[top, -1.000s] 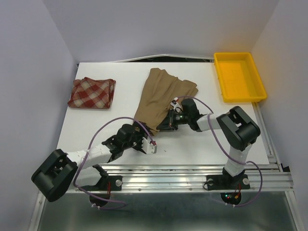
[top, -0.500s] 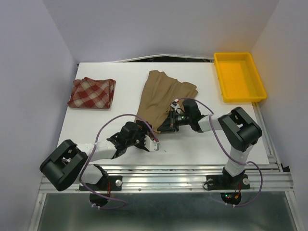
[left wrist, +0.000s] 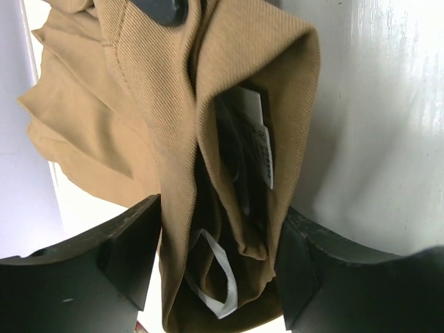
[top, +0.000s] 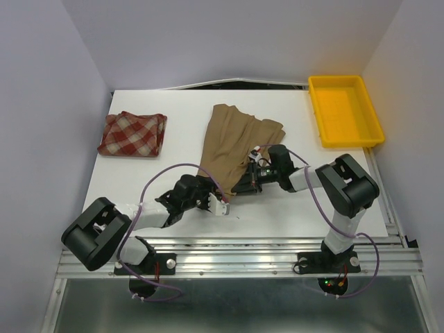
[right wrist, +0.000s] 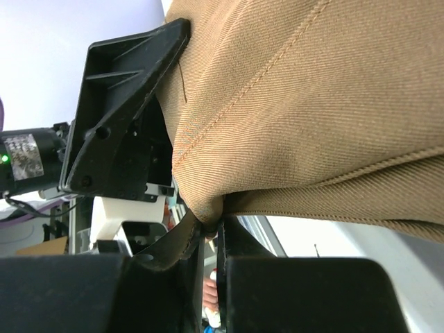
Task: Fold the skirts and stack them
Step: Fold the skirt
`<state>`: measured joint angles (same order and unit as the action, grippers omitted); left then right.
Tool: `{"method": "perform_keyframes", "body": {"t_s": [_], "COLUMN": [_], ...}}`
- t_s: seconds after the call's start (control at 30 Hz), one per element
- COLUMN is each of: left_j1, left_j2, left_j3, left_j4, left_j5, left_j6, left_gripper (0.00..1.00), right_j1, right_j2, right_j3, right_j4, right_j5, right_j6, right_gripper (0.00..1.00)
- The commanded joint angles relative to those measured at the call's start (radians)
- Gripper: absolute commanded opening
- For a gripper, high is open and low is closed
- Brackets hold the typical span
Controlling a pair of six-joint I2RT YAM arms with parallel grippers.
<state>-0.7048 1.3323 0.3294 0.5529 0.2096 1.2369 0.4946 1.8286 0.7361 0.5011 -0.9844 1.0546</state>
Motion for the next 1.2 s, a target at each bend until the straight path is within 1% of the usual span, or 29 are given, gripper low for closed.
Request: {"method": "perform_keyframes", "body": {"t_s": [0.0,0.07,0.13,0.17,0.2,0.23,0.27,0.3,0.33,0.37,0.4,0.43,0.47,0.5,0.53,0.57,0.6,0.63,0.7,0.77,0.83,0.87,0.9,0.93,0.97,1.0,1.1,1.13,1.17], "left_j1": [0.007,0.007,0.007,0.005,-0.002,-0.008,-0.018,-0.027,-0.045,-0.056,-0.067,-0.094,-0.107,-0.119,-0.131,-0.143,-0.168,-0.182,-0.220,-0.242,-0.275,-0.288,-0.300,-0.320,-0.329,-0.337,-0.372,-0.383,-0.396], "left_j2": [-0.024,-0.034,-0.062,-0.073,-0.093,-0.100,-0.114,-0.120,-0.127,-0.130,-0.130,-0.128,-0.127,-0.119,-0.113,-0.105,-0.094,-0.091,-0.087,-0.090,-0.090,-0.087,-0.081,-0.076,-0.073,-0.071,-0.073,-0.071,-0.068], "left_j3": [0.020,0.020,0.011,0.005,0.005,0.003,0.010,0.016,0.025,0.036,0.068,0.089,0.109,0.153,0.180,0.203,0.241,0.258,0.302,0.330,0.379,0.394,0.425,0.440,0.454,0.479,0.507,0.520,0.526], "left_j4": [0.064,0.065,0.065,0.065,0.062,0.058,0.038,0.018,-0.011,-0.055,-0.153,-0.206,-0.255,-0.301,-0.411,-0.459,-0.531,-0.550,-0.644,-0.686,-0.752,-0.771,-0.789,-0.829,-0.846,-0.878,-0.918,-0.942,-0.959], "left_j5": [0.011,0.022,0.056,0.077,0.083,0.083,0.071,0.064,0.057,0.051,0.041,0.030,0.021,0.011,0.010,0.010,-0.008,-0.018,-0.039,-0.047,-0.047,-0.050,-0.058,-0.056,-0.056,-0.047,-0.033,-0.036,-0.036], "left_j6": [-0.007,0.001,0.025,0.030,0.041,0.048,0.053,0.059,0.064,0.081,0.084,0.087,0.078,0.047,0.030,0.030,-0.040,-0.068,-0.141,-0.192,-0.253,-0.275,-0.296,-0.339,-0.364,-0.387,-0.462,-0.476,-0.485], "left_gripper": [0.67,0.63,0.56,0.49,0.44,0.36,0.17,0.10,0.04,0.00,0.00,0.00,0.00,0.00,0.00,0.00,0.00,0.00,0.00,0.00,0.00,0.00,0.00,0.00,0.00,0.00,0.00,0.00,0.00], "right_j1": [-0.022,-0.031,-0.031,-0.031,-0.031,-0.031,-0.031,-0.042,-0.042,-0.063,-0.074,-0.088,-0.105,-0.138,-0.157,-0.174,-0.204,-0.215,-0.243,-0.280,-0.280,-0.280,-0.289,-0.289,-0.289,-0.289,-0.278,-0.278,-0.268], "right_j2": [-0.009,-0.003,0.001,0.003,0.004,0.005,0.003,0.001,0.000,-0.003,-0.005,-0.005,-0.003,0.003,0.023,0.035,0.058,0.069,0.086,0.107,0.129,0.161,0.178,0.205,0.205,0.222,0.254,0.293,0.320], "right_j3": [-0.018,-0.017,-0.014,-0.014,-0.012,-0.012,-0.010,-0.007,0.000,0.014,0.066,0.100,0.139,0.188,0.309,0.375,0.495,0.546,0.638,0.750,0.837,0.935,0.974,1.034,1.034,1.049,1.046,1.059,1.075], "right_j4": [0.048,0.047,0.047,0.047,0.044,0.040,0.036,0.027,-0.005,-0.044,-0.168,-0.247,-0.331,-0.442,-0.702,-0.831,-1.050,-1.138,-1.305,-1.351,-1.398,-1.415,-1.420,-1.397,-1.373,-1.274,-1.117,-1.046,-1.029], "right_j5": [-0.111,-0.119,-0.137,-0.141,-0.149,-0.152,-0.151,-0.151,-0.148,-0.146,-0.137,-0.135,-0.132,-0.126,-0.110,-0.091,-0.042,-0.022,0.022,0.044,0.072,0.087,0.101,0.127,0.136,0.159,0.202,0.249,0.268], "right_j6": [-0.004,-0.004,-0.013,-0.018,-0.030,-0.036,-0.054,-0.068,-0.093,-0.132,-0.231,-0.293,-0.367,-0.563,-0.681,-0.794,-0.990,-1.084,-1.229,-1.260,-1.323,-1.328,-1.309,-1.291,-1.257,-1.171,-1.082,-1.064,-1.058], "right_gripper": [0.01,0.01,0.01,0.01,0.01,0.01,0.01,0.01,0.06,0.14,0.37,0.50,0.59,0.65,0.65,0.65,0.64,0.64,0.63,0.63,0.63,0.63,0.63,0.63,0.63,0.65,0.68,0.70,0.70]}}
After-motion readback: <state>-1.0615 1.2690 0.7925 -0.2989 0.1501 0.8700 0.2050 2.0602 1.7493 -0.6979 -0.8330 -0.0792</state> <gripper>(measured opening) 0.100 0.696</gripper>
